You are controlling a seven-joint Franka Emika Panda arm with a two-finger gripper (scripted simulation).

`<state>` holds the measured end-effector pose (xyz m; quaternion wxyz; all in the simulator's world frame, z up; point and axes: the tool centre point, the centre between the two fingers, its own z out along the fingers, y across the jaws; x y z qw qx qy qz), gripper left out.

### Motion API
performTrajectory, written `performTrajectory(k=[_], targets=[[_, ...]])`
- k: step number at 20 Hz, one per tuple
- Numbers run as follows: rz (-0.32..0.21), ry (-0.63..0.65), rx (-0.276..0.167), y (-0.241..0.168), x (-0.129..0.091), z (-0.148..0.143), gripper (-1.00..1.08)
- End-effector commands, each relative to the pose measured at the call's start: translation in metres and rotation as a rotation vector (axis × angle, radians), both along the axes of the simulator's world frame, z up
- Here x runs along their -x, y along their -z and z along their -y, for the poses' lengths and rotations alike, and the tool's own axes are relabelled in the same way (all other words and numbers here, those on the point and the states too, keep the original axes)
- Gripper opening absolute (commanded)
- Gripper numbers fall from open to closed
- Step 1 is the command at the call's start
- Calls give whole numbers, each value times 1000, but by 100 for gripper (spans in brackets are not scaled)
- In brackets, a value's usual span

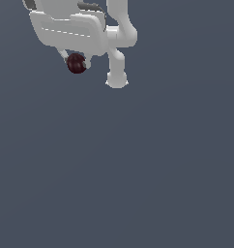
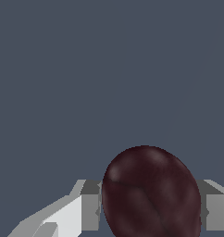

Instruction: Pick up the object and move it to a goal position.

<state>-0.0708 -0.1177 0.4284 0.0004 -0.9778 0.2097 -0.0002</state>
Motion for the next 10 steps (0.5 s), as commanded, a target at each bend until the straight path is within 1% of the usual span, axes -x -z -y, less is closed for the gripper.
performTrajectory(k=[1,5,10], targets=[[-1,-1,1,-14,1,4,-100],[-1,-1,1,-28,2,9,-100],[-1,-1,1,-34,2,11,-100]])
